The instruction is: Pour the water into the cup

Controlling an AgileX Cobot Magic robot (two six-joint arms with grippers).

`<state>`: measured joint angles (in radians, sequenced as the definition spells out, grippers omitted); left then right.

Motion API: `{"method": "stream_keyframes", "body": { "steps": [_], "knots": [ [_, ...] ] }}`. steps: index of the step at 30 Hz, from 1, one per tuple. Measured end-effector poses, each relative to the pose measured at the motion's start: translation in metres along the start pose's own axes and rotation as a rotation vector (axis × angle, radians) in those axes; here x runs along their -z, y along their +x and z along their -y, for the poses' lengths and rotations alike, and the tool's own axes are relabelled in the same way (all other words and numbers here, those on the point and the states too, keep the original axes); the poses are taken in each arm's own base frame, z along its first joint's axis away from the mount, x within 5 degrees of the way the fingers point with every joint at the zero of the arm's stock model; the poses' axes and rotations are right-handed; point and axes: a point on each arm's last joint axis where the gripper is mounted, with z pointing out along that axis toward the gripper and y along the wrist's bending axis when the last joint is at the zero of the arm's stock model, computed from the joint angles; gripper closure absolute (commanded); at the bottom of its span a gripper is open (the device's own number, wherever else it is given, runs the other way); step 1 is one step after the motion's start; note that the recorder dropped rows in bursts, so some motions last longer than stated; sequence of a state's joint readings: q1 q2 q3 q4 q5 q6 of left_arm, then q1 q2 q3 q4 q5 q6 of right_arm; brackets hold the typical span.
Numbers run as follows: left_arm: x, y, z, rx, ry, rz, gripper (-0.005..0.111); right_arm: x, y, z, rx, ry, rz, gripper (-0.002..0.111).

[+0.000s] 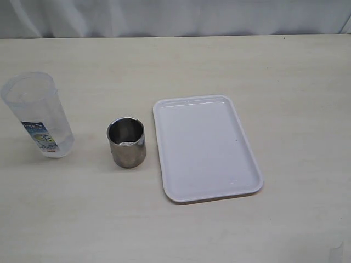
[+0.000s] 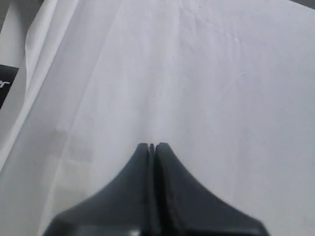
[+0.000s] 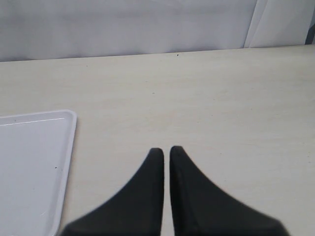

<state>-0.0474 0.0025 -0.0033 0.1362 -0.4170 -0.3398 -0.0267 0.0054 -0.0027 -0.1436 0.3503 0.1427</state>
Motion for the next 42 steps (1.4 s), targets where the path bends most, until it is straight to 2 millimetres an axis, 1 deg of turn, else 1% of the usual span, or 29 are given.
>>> {"method": "stream_keyframes", "body": {
  "steps": [2, 5, 6, 8, 9, 10, 11, 15, 25, 29, 32, 34, 42],
  "knots": [
    [0.0, -0.001, 0.001, -0.013, 0.015, 0.007, 0.089, 0.0, 0.0, 0.0, 0.0, 0.0, 0.0, 0.104],
    [0.0, -0.001, 0.002, -0.025, 0.026, 0.01, 0.061, 0.0, 0.0, 0.0, 0.0, 0.0, 0.0, 0.104],
    [0.0, -0.001, 0.002, -0.027, 0.027, 0.012, 0.046, 0.0, 0.0, 0.0, 0.0, 0.0, 0.0, 0.104],
    [-0.001, -0.002, 0.003, -0.028, 0.035, 0.023, 0.025, 0.0, 0.0, 0.0, 0.0, 0.0, 0.0, 0.104],
    [-0.002, -0.002, 0.003, -0.039, 0.038, 0.024, 0.016, 0.0, 0.0, 0.0, 0.0, 0.0, 0.0, 0.104],
    [-0.003, -0.002, 0.004, -0.06, 0.042, 0.023, 0.011, 0.0, 0.0, 0.0, 0.0, 0.0, 0.0, 0.104],
    [-0.005, -0.001, 0.004, -0.079, 0.046, 0.024, 0.008, 0.0, 0.0, 0.0, 0.0, 0.0, 0.0, 0.104],
    [-0.013, 0.006, 0.002, -0.131, 0.041, -0.039, 0.008, 0.0, 0.0, 0.0, 0.0, 0.0, 0.0, 0.104],
    [-0.036, 0.035, -0.003, -0.128, 0.039, -0.248, 0.008, 0.0, 0.0, 0.0, 0.0, 0.0, 0.0, 0.104],
    [-0.043, 0.045, -0.004, -0.115, 0.046, -0.29, 0.008, 0.0, 0.0, 0.0, 0.0, 0.0, 0.0, 0.104],
    [-0.046, 0.05, -0.003, -0.121, 0.067, -0.314, 0.007, 0.0, 0.0, 0.0, 0.0, 0.0, 0.0, 0.104],
    [-0.048, 0.054, -0.003, -0.126, 0.082, -0.329, 0.002, 0.0, 0.0, 0.0, 0.0, 0.0, 0.0, 0.104],
    [-0.054, 0.073, -0.006, -0.109, 0.083, -0.435, 0.002, 0.0, 0.0, 0.0, 0.0, 0.0, 0.0, 0.104]
  ]
}}
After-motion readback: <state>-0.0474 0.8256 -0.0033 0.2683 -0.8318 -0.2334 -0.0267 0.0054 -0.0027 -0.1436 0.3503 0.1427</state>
